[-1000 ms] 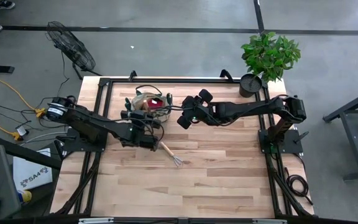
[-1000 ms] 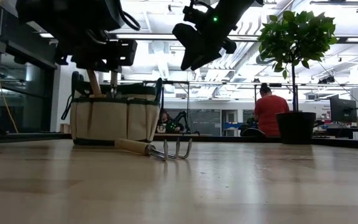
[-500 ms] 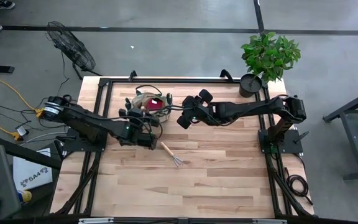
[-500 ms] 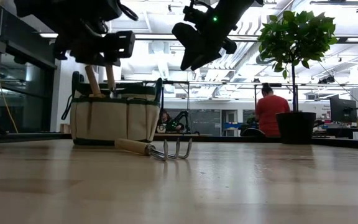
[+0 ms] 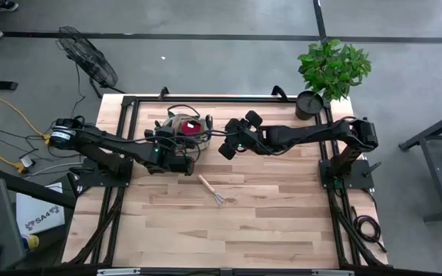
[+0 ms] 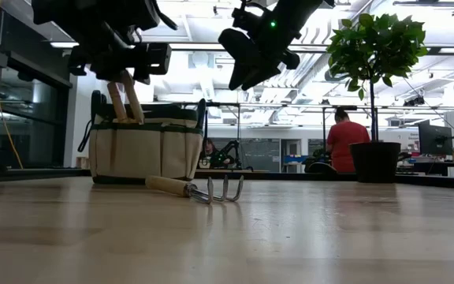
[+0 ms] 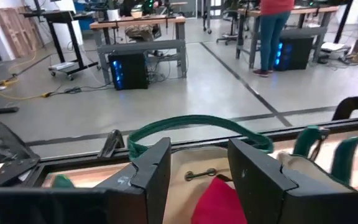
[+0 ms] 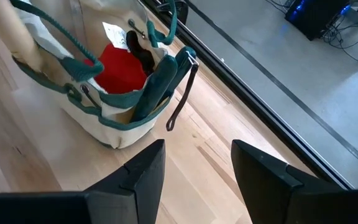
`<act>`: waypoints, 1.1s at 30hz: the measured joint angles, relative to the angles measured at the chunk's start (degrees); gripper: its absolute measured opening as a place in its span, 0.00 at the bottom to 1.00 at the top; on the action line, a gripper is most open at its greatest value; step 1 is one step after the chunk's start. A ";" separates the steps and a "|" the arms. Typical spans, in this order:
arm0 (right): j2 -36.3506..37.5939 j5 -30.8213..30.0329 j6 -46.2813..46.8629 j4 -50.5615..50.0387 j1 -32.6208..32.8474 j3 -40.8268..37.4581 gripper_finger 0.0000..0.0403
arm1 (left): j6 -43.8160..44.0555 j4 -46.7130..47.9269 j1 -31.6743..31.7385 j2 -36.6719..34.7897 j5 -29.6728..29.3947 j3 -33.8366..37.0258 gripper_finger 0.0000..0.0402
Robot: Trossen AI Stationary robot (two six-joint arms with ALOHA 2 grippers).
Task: Pick & Place Garden tools in Gardening bag
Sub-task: Put the brown hand rake into the gardening bag
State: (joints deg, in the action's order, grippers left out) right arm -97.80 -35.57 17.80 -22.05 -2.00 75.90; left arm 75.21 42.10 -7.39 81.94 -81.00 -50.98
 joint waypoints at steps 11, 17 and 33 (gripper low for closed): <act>0.00 0.00 0.00 -0.15 0.00 0.00 0.44 | -4.95 1.33 -0.12 -6.04 0.61 0.00 0.39; 0.00 0.02 -0.02 -0.52 0.00 0.00 0.44 | -7.22 3.40 -0.12 -8.20 1.36 0.00 0.39; 0.00 17.35 -0.71 1.21 1.77 0.00 0.44 | -8.75 9.16 -0.18 -9.94 4.74 0.00 0.39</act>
State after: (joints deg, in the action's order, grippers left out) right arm -97.80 -18.22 17.09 -20.84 -0.23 75.90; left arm 66.46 51.27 -7.57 72.00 -76.26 -50.98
